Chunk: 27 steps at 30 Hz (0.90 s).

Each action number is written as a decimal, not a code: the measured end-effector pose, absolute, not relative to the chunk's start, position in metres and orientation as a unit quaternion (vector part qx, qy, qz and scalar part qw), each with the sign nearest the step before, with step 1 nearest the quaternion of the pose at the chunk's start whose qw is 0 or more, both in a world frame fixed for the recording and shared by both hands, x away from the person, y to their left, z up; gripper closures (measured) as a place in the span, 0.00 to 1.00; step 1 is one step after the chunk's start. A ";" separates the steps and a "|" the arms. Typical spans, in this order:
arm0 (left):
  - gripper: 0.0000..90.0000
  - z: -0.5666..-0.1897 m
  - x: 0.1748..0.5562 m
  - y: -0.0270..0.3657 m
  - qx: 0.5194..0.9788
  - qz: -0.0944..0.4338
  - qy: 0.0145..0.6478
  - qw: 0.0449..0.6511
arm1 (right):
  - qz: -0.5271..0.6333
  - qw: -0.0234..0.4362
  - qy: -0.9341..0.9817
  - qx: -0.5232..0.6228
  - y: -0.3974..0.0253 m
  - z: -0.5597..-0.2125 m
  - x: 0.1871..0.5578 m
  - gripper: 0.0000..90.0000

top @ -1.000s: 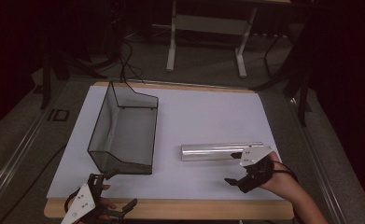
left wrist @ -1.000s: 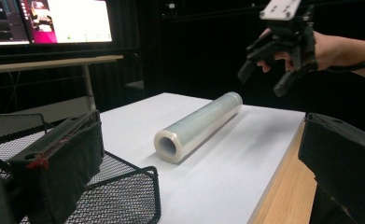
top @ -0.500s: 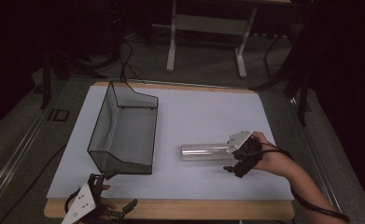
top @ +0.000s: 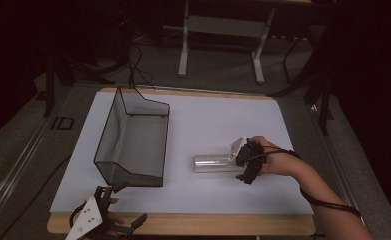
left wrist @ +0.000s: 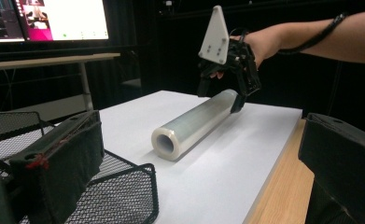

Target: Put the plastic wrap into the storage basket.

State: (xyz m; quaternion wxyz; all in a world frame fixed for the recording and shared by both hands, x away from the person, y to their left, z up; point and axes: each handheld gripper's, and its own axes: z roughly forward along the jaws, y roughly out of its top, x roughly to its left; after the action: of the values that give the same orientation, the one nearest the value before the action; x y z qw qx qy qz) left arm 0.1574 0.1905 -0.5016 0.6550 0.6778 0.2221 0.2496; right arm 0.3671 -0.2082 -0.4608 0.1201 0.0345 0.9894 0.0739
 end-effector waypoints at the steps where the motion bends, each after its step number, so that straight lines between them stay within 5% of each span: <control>1: 0.01 -0.502 0.158 0.190 0.678 0.249 0.222 0.655 | 0.065 0.113 0.991 0.032 -0.205 -0.464 0.372 0.11; 20: 0.01 -0.503 0.158 0.191 0.679 0.244 0.222 0.656 | 0.007 0.104 0.995 0.000 -0.187 -0.498 0.395 0.11; 26: 0.01 -0.503 0.159 0.190 0.681 0.245 0.223 0.654 | -0.004 0.091 0.996 -0.009 -0.189 -0.505 0.402 0.24; 27: 0.01 -0.503 0.159 0.190 0.681 0.245 0.223 0.653 | -0.004 0.080 0.997 -0.006 -0.189 -0.504 0.404 0.33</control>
State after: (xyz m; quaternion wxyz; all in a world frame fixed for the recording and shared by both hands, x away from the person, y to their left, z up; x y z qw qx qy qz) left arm 0.1588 0.1903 -0.5034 0.6530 0.6812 0.2230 0.2447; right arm 0.4036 -0.1892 -0.5041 0.0796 -0.0060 0.9968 -0.0041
